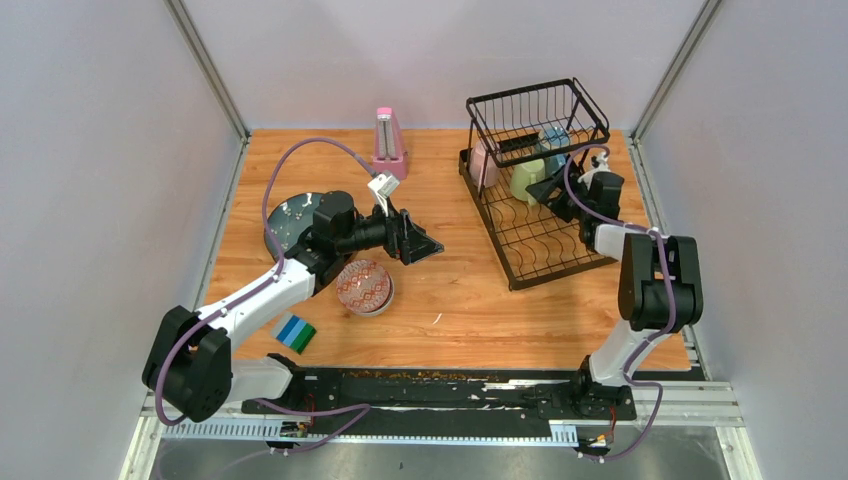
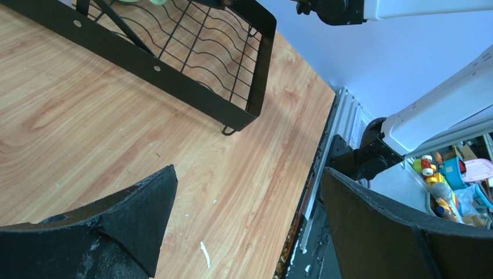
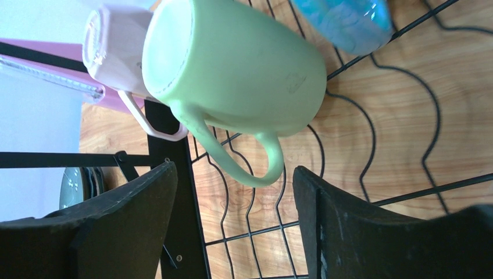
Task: Load the mixed dishes into the dish rack
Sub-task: Move the cup to the dish rack.
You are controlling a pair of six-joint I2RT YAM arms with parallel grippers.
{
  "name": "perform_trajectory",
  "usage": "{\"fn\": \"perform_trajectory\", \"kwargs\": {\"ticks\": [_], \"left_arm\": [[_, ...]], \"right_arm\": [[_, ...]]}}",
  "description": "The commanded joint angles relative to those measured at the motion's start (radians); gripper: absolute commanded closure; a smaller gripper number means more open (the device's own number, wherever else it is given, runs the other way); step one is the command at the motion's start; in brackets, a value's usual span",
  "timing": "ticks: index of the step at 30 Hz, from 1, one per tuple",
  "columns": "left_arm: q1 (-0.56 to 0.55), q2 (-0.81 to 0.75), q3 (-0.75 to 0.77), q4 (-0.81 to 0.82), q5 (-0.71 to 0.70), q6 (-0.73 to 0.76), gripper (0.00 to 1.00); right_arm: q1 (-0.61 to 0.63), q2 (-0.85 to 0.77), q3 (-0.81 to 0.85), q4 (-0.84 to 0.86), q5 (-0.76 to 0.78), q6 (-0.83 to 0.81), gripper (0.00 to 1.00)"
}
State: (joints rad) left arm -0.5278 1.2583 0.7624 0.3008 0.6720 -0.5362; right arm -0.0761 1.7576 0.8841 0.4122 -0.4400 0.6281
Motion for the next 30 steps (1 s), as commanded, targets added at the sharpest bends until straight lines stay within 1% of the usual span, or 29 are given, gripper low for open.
{"fn": "perform_trajectory", "kwargs": {"ticks": [1,5,8,10,18,21,25,30], "left_arm": [[0.005,-0.022,0.029,0.012,0.007,0.001,0.00],[0.005,-0.027,0.026,0.009,0.006,0.002,0.00],[0.005,-0.031,0.023,0.008,0.005,0.002,0.00],[0.005,-0.032,0.023,0.006,0.006,0.002,0.00],[0.005,-0.032,0.028,0.001,0.002,0.004,0.00],[0.005,-0.030,0.028,0.000,-0.001,0.006,0.00],[0.005,-0.023,0.031,0.005,-0.003,0.001,0.00],[0.005,-0.022,0.033,0.005,-0.001,0.000,0.00]], "right_arm": [[-0.042,-0.045,0.003,0.082,-0.038,0.037,0.30],[-0.073,-0.015,0.021,0.099,-0.067,0.107,0.37],[-0.082,0.010,0.035,0.081,-0.026,0.155,0.40],[-0.082,0.036,0.056,0.054,-0.014,0.164,0.40],[-0.080,0.149,0.152,0.027,-0.058,0.186,0.39],[-0.071,0.174,0.191,-0.023,-0.063,0.188,0.39],[-0.041,0.181,0.203,-0.061,-0.050,0.152,0.38],[-0.037,0.171,0.181,-0.063,-0.047,0.136,0.37]]}}
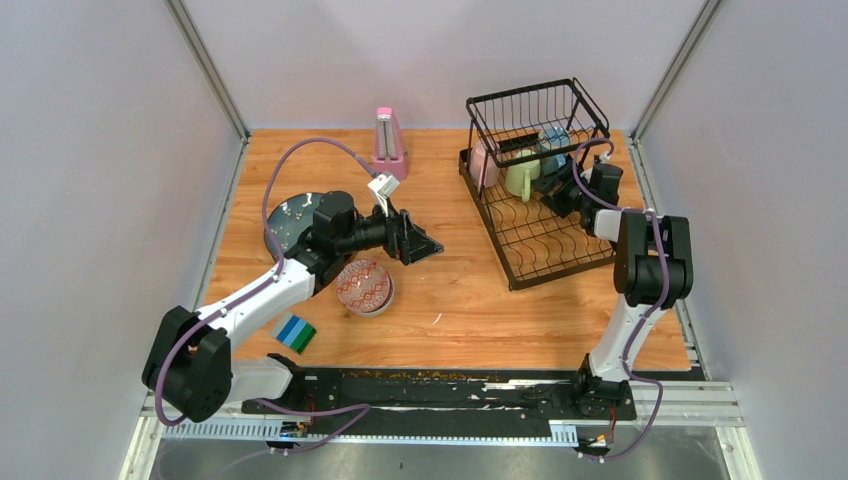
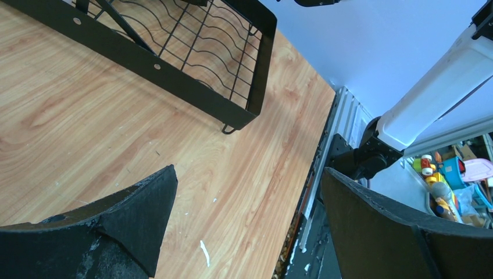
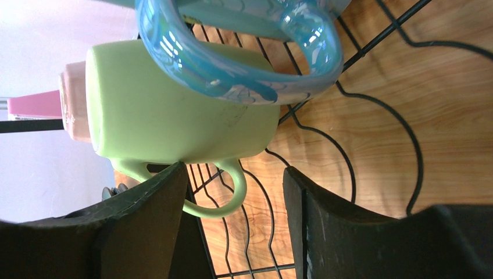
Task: Load the mixed dishes into the dish rack
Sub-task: Move the cup to the dish rack.
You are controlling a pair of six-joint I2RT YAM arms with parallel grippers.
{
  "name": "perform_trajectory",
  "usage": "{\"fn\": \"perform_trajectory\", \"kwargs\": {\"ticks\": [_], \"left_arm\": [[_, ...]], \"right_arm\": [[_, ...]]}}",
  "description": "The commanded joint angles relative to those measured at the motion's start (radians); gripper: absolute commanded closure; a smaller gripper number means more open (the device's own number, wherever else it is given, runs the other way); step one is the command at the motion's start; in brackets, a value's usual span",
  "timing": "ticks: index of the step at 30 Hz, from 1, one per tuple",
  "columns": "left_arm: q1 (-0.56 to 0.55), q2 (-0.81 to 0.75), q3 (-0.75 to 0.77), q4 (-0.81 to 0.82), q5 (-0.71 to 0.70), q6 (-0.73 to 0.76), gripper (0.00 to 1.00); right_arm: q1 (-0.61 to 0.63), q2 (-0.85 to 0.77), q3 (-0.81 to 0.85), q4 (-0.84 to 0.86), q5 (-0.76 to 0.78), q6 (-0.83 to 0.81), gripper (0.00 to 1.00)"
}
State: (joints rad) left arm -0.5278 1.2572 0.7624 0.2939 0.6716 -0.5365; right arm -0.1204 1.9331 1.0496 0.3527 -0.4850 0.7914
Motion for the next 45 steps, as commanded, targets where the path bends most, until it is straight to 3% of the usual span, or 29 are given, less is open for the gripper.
{"fn": "perform_trajectory", "kwargs": {"ticks": [1,8,21,28,35,45], "left_arm": [[0.005,-0.021,0.032,0.010,-0.002,0.002,0.00],[0.005,-0.049,0.037,-0.054,-0.061,0.046,0.00],[0.005,-0.268,-0.044,-0.155,-0.462,0.087,0.00],[0.005,-0.312,-0.054,-0.236,-0.637,0.064,0.00],[0.005,-0.310,-0.061,-0.230,-0.642,0.055,0.00],[0.006,-0.310,-0.061,-0.240,-0.625,0.074,0.00]], "right_arm": [[0.007,-0.002,0.016,-0.004,-0.005,-0.031,0.37],[0.006,-0.028,-0.002,-0.027,-0.007,-0.049,0.37],[-0.002,-0.280,-0.180,-0.091,0.092,-0.090,0.30],[0.018,-0.429,-0.317,-0.092,0.027,-0.095,0.29],[0.109,-0.464,-0.369,-0.153,-0.212,-0.226,0.25],[0.305,-0.448,-0.383,-0.258,-0.187,-0.321,0.23]]}}
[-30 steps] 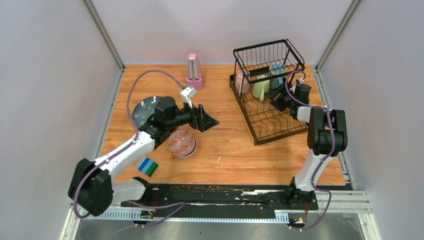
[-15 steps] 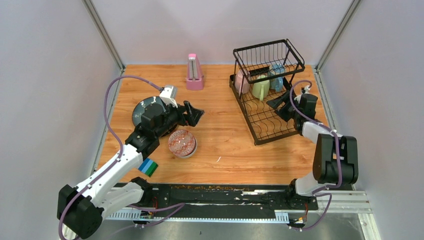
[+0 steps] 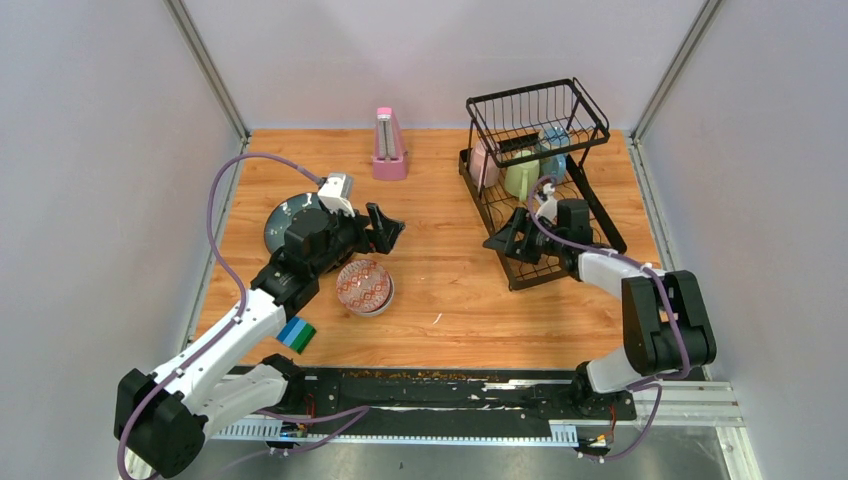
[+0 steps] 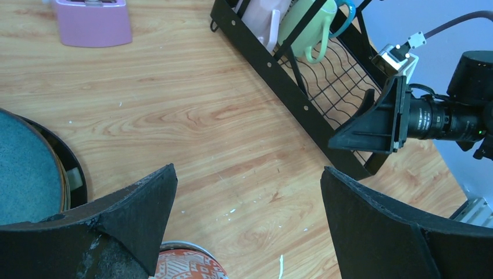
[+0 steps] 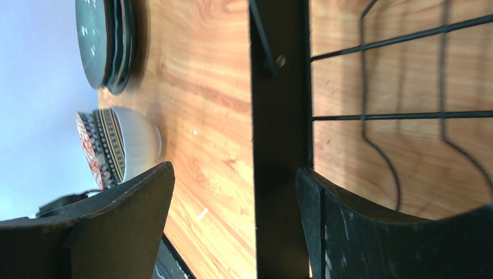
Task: Load the mixed dishes into the dish rack
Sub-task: Move the cup to the dish rack, then move the dish rack to the center of the board.
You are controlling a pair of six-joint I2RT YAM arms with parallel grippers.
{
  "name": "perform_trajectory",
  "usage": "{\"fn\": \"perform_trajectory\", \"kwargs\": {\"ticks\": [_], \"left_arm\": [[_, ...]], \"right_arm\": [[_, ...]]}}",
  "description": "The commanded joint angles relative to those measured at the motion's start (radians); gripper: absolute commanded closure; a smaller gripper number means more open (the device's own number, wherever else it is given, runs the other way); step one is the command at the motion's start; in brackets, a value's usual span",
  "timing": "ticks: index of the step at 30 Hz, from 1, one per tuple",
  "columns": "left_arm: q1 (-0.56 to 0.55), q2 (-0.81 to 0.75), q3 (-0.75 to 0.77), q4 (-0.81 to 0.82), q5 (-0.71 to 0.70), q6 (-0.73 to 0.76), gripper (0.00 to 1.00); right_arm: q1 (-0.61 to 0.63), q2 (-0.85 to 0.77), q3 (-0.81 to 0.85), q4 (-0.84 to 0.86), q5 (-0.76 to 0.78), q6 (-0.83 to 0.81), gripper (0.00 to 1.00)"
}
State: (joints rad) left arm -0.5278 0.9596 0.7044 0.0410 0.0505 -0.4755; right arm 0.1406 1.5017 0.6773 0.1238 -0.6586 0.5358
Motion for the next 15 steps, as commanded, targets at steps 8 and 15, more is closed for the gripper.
{"fn": "perform_trajectory", "kwargs": {"ticks": [8,15], "left_arm": [[0.006,-0.014,0.013,-0.065,-0.075,0.034,0.00],[0.006,-0.022,0.015,-0.165,-0.155,0.033,0.00]], "right_arm": [[0.198,-0.062,-0.038,-0.050,0.069,-0.057,0.24],[0.290,-0.110,-0.085,-0.068,0.125,-0.041,0.28]]}}
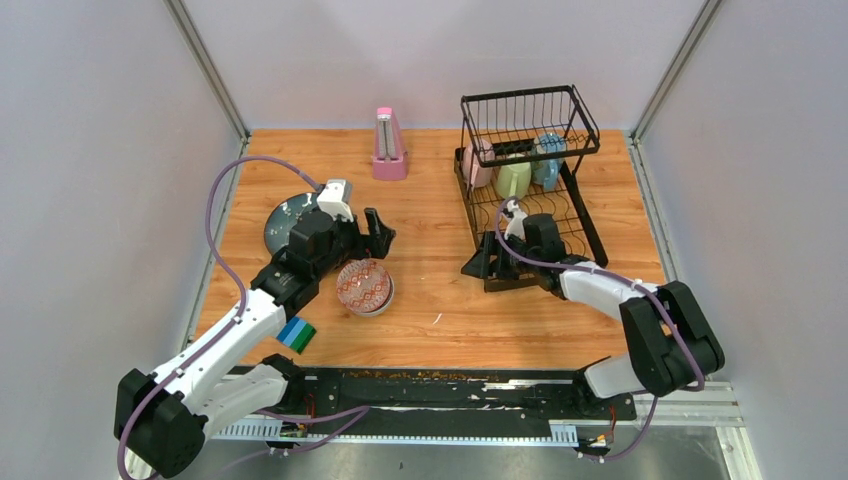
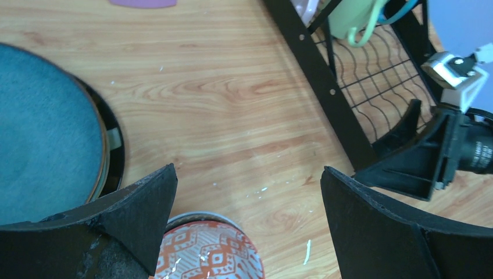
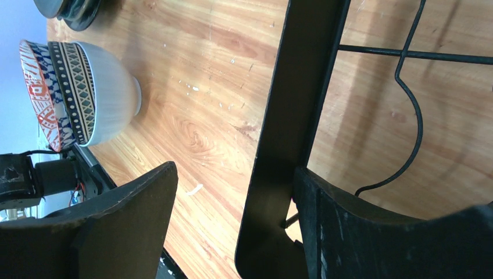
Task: Load the mixed dishes into the dish rack
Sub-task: Move the dish rack to the center of the board.
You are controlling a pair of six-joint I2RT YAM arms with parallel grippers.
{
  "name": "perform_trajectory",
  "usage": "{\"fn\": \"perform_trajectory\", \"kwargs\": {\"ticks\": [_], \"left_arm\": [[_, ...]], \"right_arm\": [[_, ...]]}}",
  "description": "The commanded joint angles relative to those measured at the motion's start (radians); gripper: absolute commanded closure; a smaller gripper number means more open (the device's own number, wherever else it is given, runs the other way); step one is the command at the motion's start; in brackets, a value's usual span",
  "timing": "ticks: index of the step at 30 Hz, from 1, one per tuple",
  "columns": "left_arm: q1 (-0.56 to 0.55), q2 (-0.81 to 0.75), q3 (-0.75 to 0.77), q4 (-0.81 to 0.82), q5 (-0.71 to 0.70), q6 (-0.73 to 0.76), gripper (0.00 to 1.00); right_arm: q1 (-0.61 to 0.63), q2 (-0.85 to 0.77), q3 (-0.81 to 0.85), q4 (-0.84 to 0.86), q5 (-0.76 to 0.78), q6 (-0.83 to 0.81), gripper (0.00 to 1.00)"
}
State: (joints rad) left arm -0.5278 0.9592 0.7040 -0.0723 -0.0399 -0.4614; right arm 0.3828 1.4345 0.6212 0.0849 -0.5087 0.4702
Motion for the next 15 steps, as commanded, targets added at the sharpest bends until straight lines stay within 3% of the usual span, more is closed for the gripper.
{"fn": "perform_trajectory", "kwargs": {"ticks": [1,9,15], "left_arm": [[0.006,-0.026,0.014,-0.055,-0.066,0.022,0.00],[0.006,-0.037,0.004,-0.085,-0.077,0.029,0.00],[0.006,-0.024,0.016,-0.156,-0.148,0.028,0.00]], "right_arm": [[0.060,-0.049,-0.035,-0.034,-0.024,0.021,0.29],[0.152,-0.147,-0.087,-0.144,-0.007,-0.022,0.30],[0.156,-0.216,-0.092,-0.190,0.116,-0.026,0.28]]}}
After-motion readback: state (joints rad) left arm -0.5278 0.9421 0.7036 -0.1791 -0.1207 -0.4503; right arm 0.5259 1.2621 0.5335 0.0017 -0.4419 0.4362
